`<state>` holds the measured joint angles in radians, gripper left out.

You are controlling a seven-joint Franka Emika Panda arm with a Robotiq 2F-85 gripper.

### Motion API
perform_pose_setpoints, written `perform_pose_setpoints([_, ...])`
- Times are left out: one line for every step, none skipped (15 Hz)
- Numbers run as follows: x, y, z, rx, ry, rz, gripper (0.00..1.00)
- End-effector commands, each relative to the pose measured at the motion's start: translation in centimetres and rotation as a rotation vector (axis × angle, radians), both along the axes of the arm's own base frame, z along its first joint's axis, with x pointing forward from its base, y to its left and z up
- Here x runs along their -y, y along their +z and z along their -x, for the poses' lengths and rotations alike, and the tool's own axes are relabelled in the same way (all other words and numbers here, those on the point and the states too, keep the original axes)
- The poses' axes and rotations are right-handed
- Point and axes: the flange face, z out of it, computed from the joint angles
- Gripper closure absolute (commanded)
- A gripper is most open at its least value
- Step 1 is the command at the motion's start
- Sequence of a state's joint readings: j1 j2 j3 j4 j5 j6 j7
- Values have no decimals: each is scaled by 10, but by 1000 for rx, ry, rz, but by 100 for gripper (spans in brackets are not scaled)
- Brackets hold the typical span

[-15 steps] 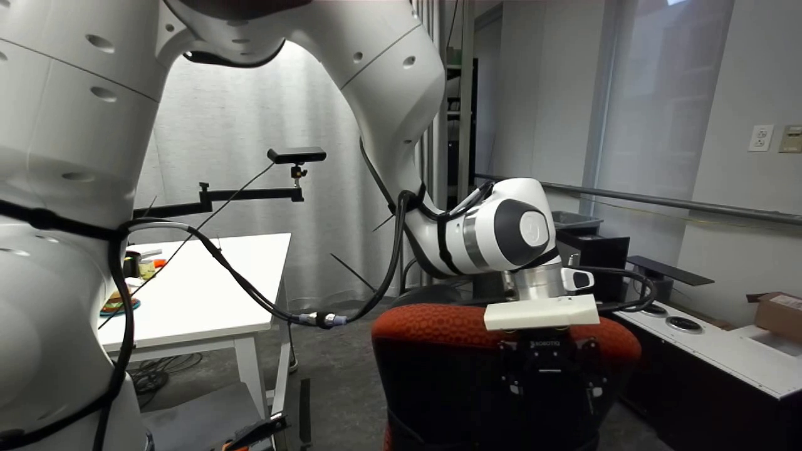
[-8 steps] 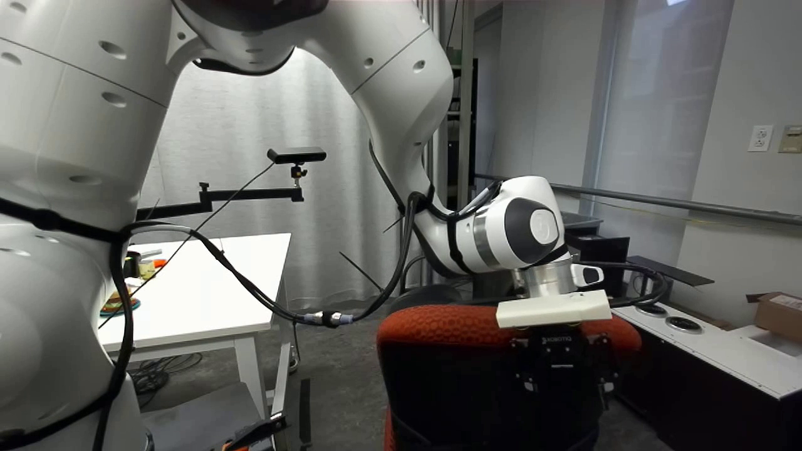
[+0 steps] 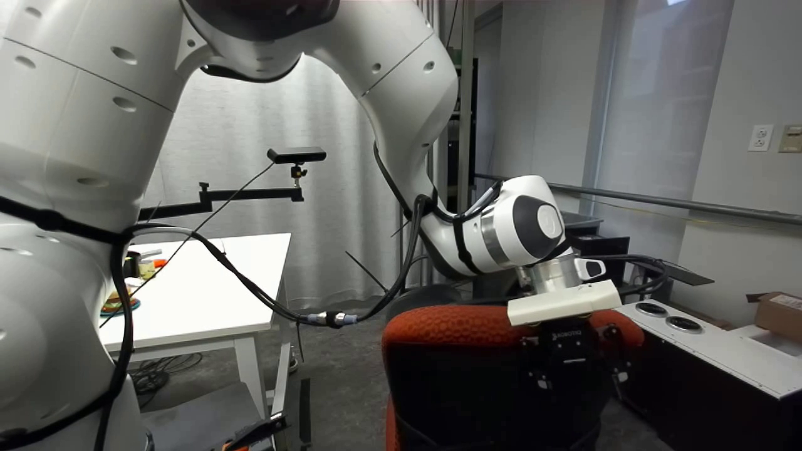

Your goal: Push the chair forward

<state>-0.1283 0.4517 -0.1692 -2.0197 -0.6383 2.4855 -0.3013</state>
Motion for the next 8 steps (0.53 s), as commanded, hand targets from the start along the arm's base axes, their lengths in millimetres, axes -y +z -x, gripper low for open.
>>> perform_pose_setpoints([-5, 2, -11, 65, -19, 45, 0])
perform_pose_setpoints([1, 2, -3, 58, -32, 59, 0])
perform_pose_setpoints([7, 2, 8, 47, -59, 72, 0])
perform_pose_setpoints([11, 2, 16, 43, -85, 88, 0])
perform_pose_setpoints([16, 3, 27, 38, -116, 106, 0])
perform_pose_setpoints([19, 3, 37, 31, -148, 116, 0])
perform_pose_setpoints([22, 4, 49, 25, -183, 124, 0])
perform_pose_setpoints([24, 5, 59, 19, -210, 126, 0])
